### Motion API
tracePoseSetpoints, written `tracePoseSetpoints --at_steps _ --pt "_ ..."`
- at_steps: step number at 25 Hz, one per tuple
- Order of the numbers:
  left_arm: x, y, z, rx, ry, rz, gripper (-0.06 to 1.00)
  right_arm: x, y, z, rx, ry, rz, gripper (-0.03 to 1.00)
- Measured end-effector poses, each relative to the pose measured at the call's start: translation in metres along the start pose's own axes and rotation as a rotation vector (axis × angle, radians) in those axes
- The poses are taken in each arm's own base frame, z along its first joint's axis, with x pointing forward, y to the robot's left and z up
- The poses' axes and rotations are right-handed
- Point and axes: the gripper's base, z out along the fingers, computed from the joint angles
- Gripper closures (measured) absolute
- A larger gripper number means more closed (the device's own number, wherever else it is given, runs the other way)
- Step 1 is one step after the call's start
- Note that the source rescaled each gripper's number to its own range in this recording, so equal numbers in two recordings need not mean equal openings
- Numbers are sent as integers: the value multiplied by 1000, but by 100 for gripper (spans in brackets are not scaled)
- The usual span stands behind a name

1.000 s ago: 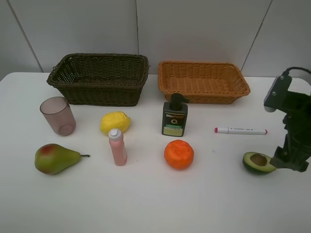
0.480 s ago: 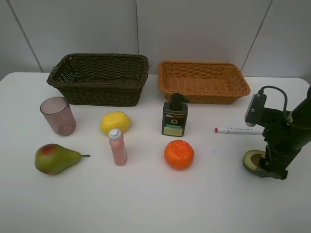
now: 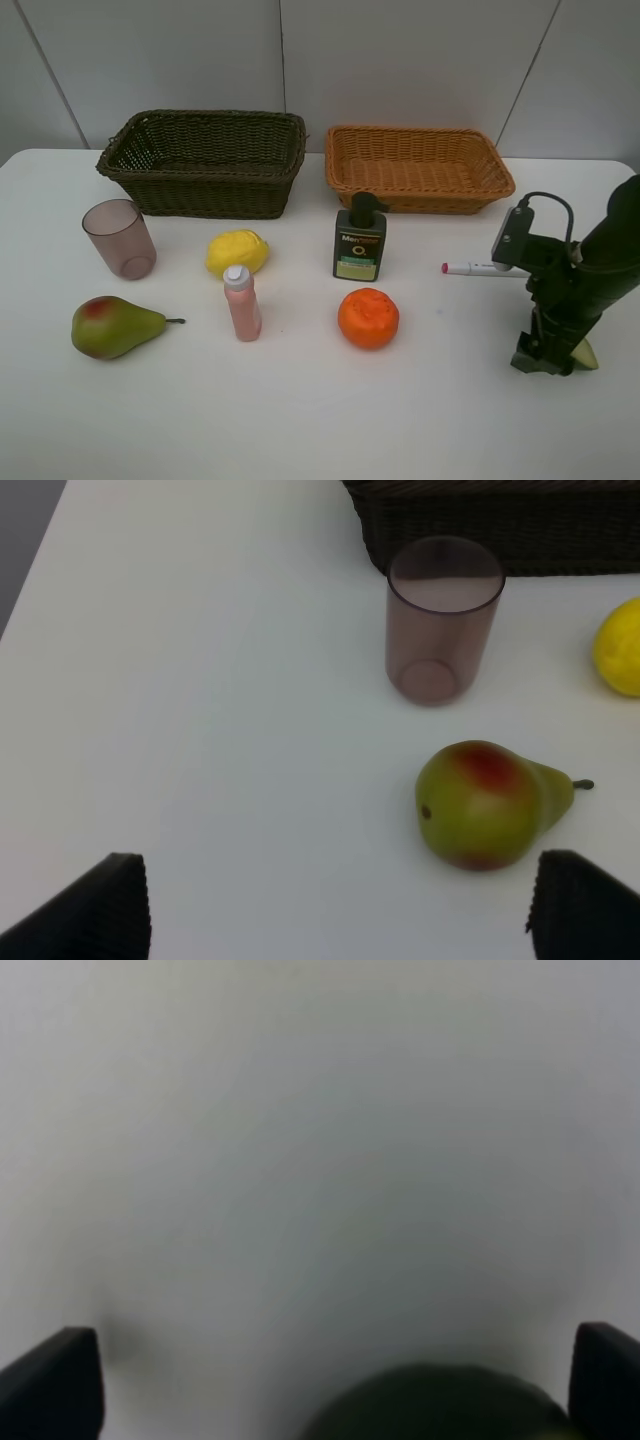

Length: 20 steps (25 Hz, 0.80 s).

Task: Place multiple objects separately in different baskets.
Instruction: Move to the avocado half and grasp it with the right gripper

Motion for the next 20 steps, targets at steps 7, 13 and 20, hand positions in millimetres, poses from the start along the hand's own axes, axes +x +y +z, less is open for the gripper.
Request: tracePoseSetpoints --at_steps 7,13,20 --pt "0 0 0 0 0 0 -5 2 2 0 -17 18 -1 0" --pt "0 0 0 0 0 0 -5 4 2 0 -27 43 -22 0" --pt "0 0 0 0 0 0 -5 7 4 0 -52 72 -25 0"
